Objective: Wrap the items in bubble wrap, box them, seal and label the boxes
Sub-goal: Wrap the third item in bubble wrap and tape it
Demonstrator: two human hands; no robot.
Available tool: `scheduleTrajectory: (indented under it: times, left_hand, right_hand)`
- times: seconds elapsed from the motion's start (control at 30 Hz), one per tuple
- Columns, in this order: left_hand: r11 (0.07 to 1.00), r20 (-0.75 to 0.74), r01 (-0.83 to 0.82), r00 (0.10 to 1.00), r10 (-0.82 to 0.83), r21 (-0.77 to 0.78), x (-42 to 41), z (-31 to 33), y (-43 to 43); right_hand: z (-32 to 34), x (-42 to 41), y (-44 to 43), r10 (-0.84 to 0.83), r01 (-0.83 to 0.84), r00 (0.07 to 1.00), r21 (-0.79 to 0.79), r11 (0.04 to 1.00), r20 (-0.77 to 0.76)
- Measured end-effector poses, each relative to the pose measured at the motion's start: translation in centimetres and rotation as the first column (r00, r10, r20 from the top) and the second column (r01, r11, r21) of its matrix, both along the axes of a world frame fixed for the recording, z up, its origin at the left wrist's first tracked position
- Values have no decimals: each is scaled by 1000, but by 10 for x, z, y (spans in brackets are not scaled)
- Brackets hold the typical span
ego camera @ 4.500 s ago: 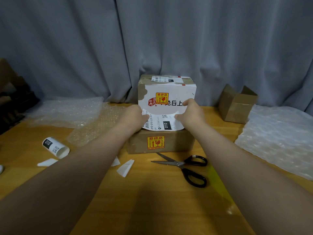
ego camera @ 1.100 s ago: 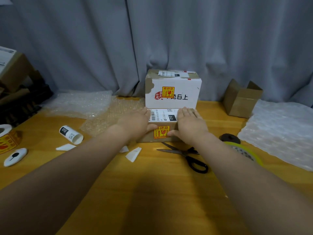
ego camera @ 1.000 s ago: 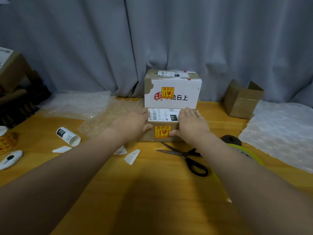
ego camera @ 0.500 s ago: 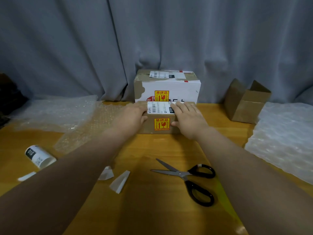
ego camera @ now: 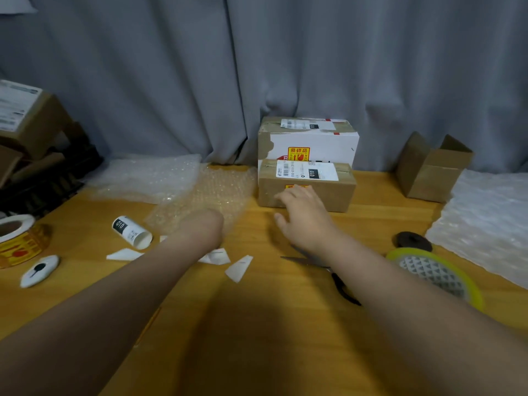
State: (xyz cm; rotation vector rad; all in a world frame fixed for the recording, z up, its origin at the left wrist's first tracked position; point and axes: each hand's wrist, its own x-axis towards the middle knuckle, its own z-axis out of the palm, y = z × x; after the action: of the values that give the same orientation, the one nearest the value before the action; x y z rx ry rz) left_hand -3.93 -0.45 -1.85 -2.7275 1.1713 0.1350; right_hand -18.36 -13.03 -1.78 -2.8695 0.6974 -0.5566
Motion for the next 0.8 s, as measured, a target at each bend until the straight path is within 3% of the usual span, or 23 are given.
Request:
scheduleTrajectory:
  times: [0.07, 0.17, 0.23, 0.3, 0.4, 0.47, 0.53, 0.6, 0.67, 0.8]
  left_hand:
    - [998, 22, -8, 1000, 9, -56, 3, -1, 7]
    - [914, -68, -78, 996, 56, -397, 8, 8, 20]
    - [719, -139, -134, 989, 53, -682, 11, 20, 25]
    - [500, -146, -138, 989, 24, -855, 11, 36, 28]
    - [300, -29, -10, 998, -60, -954, 2, 65, 30]
    - [204, 66, 94, 988, -141, -974, -7, 83, 28]
    - [263, 193, 228, 969, -155, -937, -11, 91, 23]
    - [491, 284, 312, 950, -132, -813, -4, 88, 16]
    - [700, 208, 240, 969, -132, -672, 9, 75, 18]
    - [848, -94, 114, 978, -189, -518, 10, 39, 33]
  right_hand:
    - [0, -6, 15, 24, -23, 1000, 56, 998, -14]
    - [1, -17, 28, 0, -10, 999, 251, 968, 39]
    - [7, -22, 33, -31, -20, 993, 422, 907, 114]
    - [15, -24, 38, -70, -55, 977, 553, 831, 201]
    - [30, -24, 46, -168, -141, 927, 726, 673, 336]
    - [42, -21, 51, -241, -226, 890, 832, 506, 388]
    - [52, -19, 55, -289, -299, 868, 891, 343, 403]
    - [57, -19, 58, -274, -285, 889, 911, 297, 367]
    - [56, -22, 63, -220, -202, 932, 916, 346, 289]
    - [39, -27, 68, -237, -94, 953, 931, 353, 186]
